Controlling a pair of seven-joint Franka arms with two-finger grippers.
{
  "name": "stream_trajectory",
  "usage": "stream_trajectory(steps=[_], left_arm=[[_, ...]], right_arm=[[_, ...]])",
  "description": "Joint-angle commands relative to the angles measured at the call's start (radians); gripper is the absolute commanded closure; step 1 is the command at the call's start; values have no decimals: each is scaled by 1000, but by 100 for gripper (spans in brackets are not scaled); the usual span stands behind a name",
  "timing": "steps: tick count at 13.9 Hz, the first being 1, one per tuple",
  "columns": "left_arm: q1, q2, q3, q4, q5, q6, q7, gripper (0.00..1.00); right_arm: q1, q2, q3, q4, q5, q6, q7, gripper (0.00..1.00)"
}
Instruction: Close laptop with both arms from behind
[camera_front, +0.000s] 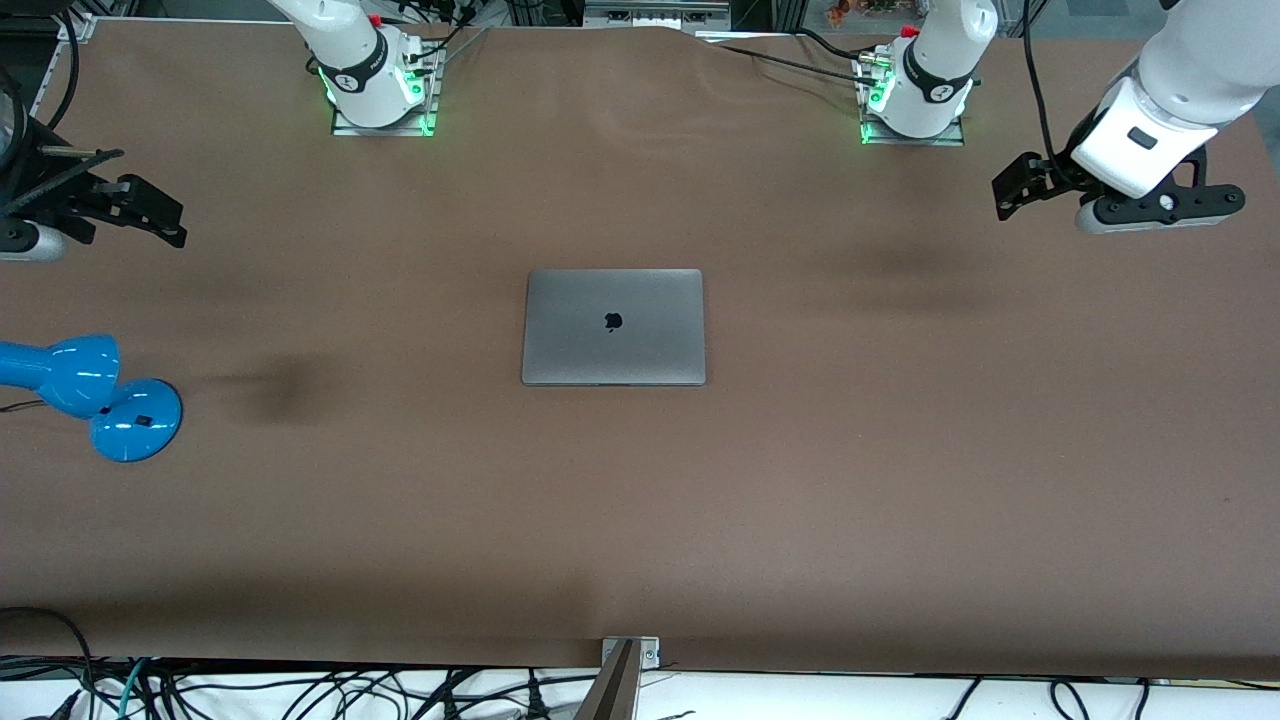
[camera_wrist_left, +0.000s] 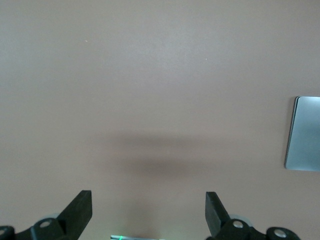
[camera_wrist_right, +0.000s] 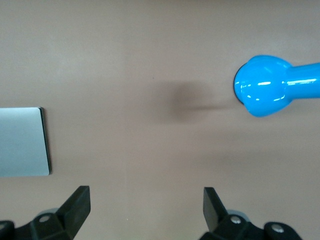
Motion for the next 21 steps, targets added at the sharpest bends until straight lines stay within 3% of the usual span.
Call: stream_trajectory(steps=[1, 5, 8, 12, 21], left_arm=[[-28, -42, 65, -12, -3, 27, 171, 0], [-3, -21, 49, 82, 36, -65, 201, 0], [58, 7, -34, 85, 46, -67, 201, 0], [46, 56, -30, 134, 55, -77, 199, 0], [41, 56, -27, 136, 64, -97, 204, 0]], right_arm=[[5, -39, -1, -25, 14, -24, 4, 0], [2, -45, -1, -26, 16, -25, 1, 0], [8, -46, 2, -28, 22, -28, 3, 0], [10, -46, 2, -28, 22, -35, 6, 0], [24, -34, 2, -25, 22, -35, 9, 0]])
